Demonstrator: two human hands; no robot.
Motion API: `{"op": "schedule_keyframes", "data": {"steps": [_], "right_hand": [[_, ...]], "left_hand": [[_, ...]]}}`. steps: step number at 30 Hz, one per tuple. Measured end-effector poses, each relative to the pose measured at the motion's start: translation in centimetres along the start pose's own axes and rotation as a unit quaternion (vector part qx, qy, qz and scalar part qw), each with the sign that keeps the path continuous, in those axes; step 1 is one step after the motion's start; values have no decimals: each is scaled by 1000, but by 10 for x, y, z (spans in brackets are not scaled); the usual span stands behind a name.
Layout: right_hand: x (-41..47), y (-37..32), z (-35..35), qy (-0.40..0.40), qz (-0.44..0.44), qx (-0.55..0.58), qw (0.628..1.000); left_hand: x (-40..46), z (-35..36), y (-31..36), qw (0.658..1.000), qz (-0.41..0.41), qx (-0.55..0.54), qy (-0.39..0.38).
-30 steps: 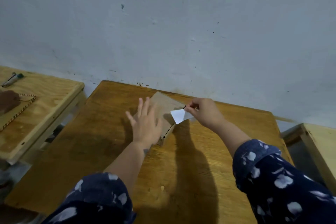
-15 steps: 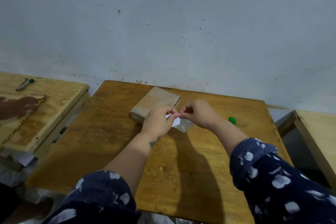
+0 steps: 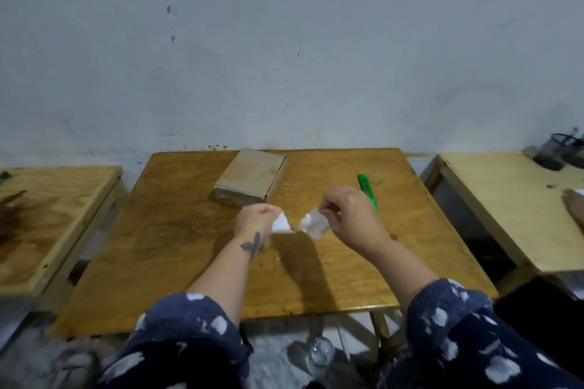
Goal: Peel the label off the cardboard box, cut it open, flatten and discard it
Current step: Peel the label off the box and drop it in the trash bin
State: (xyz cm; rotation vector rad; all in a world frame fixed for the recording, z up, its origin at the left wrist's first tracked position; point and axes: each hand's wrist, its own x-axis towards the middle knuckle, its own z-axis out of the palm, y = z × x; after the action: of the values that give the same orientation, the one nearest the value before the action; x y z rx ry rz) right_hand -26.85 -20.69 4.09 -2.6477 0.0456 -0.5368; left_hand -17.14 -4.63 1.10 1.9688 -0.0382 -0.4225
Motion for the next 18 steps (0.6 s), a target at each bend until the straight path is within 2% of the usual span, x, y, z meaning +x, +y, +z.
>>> {"op": "schedule_keyframes", "data": {"steps": [3,5,8,10,13,16,18], "right_hand": [[-42,4,-12,33,116,63,991],[-68,6,-22,21,186,99,977],[-95,10,-37,53,241,70,967],[-110,11,-48,117,253,2,960],[-129,9,-59,183,204,-104,956],[-148,16,-66,193,175,-130,957],[-161,25,-74,190,179,-125,957]], "left_hand": [[-19,1,-10,1000,19,-8,9],[-32,11,-7,999,39,-6,22],[-55,42,3,995,80,54,7],[-76,68,7,993,84,83,-14],[-104,106,14,993,68,76,-62],[-123,138,26,995,-3,-37,-93],[-136,156,37,983,-63,-131,-114]]}}
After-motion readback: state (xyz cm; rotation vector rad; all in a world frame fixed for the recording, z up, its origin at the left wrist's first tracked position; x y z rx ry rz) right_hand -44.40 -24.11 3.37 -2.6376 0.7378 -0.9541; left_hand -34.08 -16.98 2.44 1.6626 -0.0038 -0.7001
